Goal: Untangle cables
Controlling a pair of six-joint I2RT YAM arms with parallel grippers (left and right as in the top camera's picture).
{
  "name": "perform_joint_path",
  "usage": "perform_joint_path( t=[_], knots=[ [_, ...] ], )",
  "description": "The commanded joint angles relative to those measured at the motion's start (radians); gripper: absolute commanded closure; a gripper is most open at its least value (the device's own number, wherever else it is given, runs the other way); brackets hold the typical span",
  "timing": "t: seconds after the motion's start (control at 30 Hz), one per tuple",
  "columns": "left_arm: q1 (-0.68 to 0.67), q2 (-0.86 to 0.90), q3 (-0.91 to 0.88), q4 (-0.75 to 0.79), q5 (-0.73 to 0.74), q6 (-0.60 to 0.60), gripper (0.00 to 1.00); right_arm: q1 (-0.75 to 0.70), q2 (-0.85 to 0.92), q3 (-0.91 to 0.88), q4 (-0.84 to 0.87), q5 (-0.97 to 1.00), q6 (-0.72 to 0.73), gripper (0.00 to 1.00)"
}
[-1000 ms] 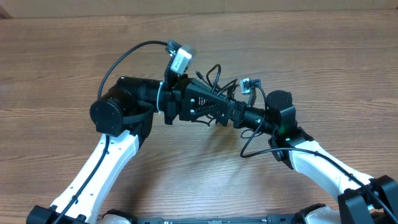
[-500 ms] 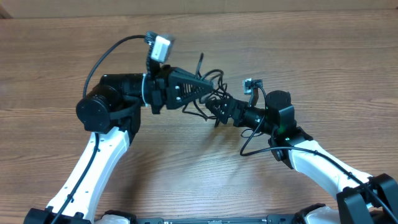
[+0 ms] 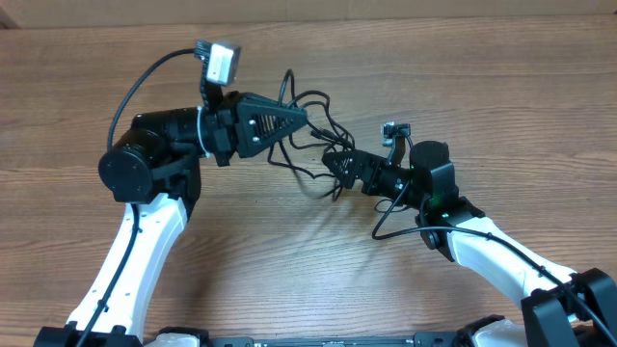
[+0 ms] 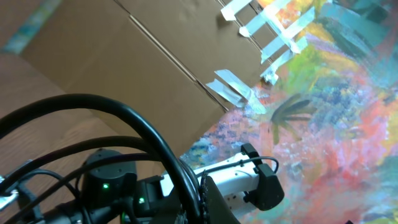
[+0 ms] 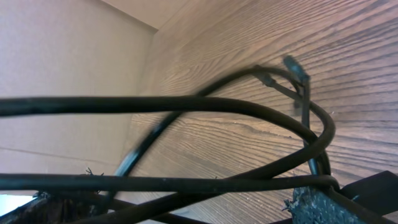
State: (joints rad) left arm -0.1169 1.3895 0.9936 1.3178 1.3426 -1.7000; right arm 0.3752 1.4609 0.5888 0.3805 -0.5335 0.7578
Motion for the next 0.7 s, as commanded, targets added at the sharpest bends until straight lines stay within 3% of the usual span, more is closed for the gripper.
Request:
perform_joint_path(
  t=[0.0,0.67],
  knots=[
    [0.037,-0.05,0.036,0.023,-0.093,-0.005,0.96,-0.012,0.032,-0.026,-0.025,0.094,0.0,0.0],
    [0.167,-0.049,0.036,-0.085,-0.096,0.102,0.96,-0.012,0.032,-0.026,-0.081,0.204,0.0,0.0]
  ],
)
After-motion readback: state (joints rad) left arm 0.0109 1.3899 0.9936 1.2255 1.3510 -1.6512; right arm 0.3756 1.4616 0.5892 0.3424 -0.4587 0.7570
